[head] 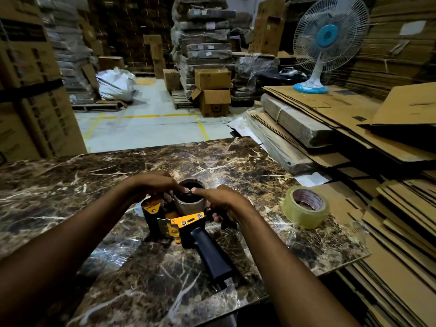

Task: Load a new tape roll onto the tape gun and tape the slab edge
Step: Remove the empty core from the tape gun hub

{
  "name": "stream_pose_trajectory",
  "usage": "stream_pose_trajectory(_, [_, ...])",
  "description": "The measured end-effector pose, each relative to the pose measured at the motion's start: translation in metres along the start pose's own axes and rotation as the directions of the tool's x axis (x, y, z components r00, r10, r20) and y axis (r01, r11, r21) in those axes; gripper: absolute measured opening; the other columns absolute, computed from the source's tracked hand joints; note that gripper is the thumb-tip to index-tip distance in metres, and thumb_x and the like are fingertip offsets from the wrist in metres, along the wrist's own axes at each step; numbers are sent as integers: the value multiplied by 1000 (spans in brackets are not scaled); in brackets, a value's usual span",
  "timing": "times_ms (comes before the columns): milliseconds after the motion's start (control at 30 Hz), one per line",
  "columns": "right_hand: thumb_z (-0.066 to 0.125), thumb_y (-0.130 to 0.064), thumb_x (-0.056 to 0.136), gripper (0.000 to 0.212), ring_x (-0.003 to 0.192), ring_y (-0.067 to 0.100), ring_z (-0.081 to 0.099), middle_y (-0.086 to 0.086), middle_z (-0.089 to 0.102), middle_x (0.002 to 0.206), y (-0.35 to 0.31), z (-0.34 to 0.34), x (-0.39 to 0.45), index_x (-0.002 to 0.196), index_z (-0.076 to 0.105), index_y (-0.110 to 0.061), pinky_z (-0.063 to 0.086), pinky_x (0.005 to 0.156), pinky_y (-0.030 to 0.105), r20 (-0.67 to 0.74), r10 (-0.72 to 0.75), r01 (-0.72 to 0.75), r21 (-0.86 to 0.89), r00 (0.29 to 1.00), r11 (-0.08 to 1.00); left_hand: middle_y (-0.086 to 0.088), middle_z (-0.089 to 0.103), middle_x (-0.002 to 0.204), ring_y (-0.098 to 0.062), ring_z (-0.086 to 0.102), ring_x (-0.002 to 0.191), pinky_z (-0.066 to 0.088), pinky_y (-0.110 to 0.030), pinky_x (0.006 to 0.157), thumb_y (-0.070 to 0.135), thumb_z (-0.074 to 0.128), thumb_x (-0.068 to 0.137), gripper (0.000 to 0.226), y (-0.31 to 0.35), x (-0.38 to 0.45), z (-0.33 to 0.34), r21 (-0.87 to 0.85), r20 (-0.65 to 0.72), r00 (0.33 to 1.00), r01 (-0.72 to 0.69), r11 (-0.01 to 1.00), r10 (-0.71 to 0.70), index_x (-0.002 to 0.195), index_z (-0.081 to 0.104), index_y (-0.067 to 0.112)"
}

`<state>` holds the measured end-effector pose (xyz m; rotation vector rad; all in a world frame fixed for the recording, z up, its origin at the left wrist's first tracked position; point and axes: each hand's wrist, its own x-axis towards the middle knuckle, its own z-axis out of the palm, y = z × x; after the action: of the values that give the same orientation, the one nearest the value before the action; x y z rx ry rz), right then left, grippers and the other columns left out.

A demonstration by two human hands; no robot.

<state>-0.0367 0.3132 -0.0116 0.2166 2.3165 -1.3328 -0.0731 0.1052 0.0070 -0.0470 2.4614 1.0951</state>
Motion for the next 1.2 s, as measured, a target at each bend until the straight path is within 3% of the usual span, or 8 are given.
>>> stream_pose_trajectory(200, [69, -52, 90, 60, 63, 22, 65, 11, 64, 104, -2, 12, -1, 124, 60, -4, 53, 48, 30, 26, -27, 24, 130, 999, 991, -13, 77, 74, -24, 73, 59, 53, -25, 51, 27, 75, 96, 26, 3, -11, -1, -34, 22, 1000, 19, 999, -18, 94, 77, 1])
stream_pose_trajectory(400, [69, -35, 95, 35, 69, 28, 72, 17, 70, 96, -12, 12, -9, 102, 60, -2, 63, 53, 37, 28, -72, 70, 48, 997, 996, -33, 76, 107, -33, 71, 81, 52, -31, 63, 22, 73, 97, 34, -4, -16, 3, -45, 16, 1000, 17, 999, -17, 113, 76, -8])
stream_pose_trajectory(567, [67, -31, 97, 29, 46, 18, 65, 9, 65, 77, -11, 13, -20, 109, 59, -5, 51, 37, 25, 43, -37, 31, 131, 998, 991, -35, 74, 111, -35, 69, 84, 50, -38, 70, 23, 74, 96, 33, -5, -20, 5, -43, -4, 1000, 6, 999, -7, 112, 76, -7])
stream_pose_trajectory(700, [70, -25, 95, 30, 37, 11, 59, 7, 62, 75, -11, 17, -15, 109, 63, 1, 42, 33, 17, -43, -79, 85, 165, 996, 983, -24, 79, 95, -24, 73, 71, 47, -24, 53, 21, 73, 96, 22, -4, -19, 7, -39, -60, 998, -1, 999, -1, 104, 76, 0])
stream_pose_trajectory(767, [73, -30, 92, 41, 50, 15, 61, 8, 65, 80, -11, 19, -11, 116, 64, 2, 40, 33, 17, -90, -82, 91, 112, 993, 989, -13, 74, 84, -17, 69, 64, 45, -20, 49, 19, 73, 97, 16, -1, -22, 11, -41, -99, 995, -9, 999, 5, 99, 72, 3])
stream_pose_trajectory(1000, [73, -36, 82, 47, 91, 25, 70, 11, 71, 107, -9, 28, -5, 117, 62, -6, 49, 61, 28, -175, -129, 136, 29, 976, 990, -25, 76, 102, -28, 69, 82, 59, -43, 79, 14, 78, 88, 19, -9, -19, 17, -71, -165, 983, -96, 993, 83, 100, 72, 1])
stream_pose_trajectory(1067, [72, -36, 83, 44, 86, 23, 68, 9, 70, 102, -10, 28, -6, 114, 63, -6, 47, 57, 27, -177, -152, 156, 9, 972, 988, -20, 75, 95, -23, 69, 75, 55, -34, 67, 5, 73, 92, 8, -11, -22, 15, -92, -149, 983, -122, 988, 108, 100, 72, 3])
stream_pose_trajectory(1200, [73, -44, 86, 48, 59, 18, 65, 8, 69, 76, -7, 21, -8, 111, 63, -3, 49, 47, 26, -112, -145, 161, 153, 983, 975, -14, 75, 92, -18, 70, 73, 41, -30, 64, 29, 92, 74, 42, -17, -37, -2, -238, -27, 991, -133, 962, 130, 100, 72, 4])
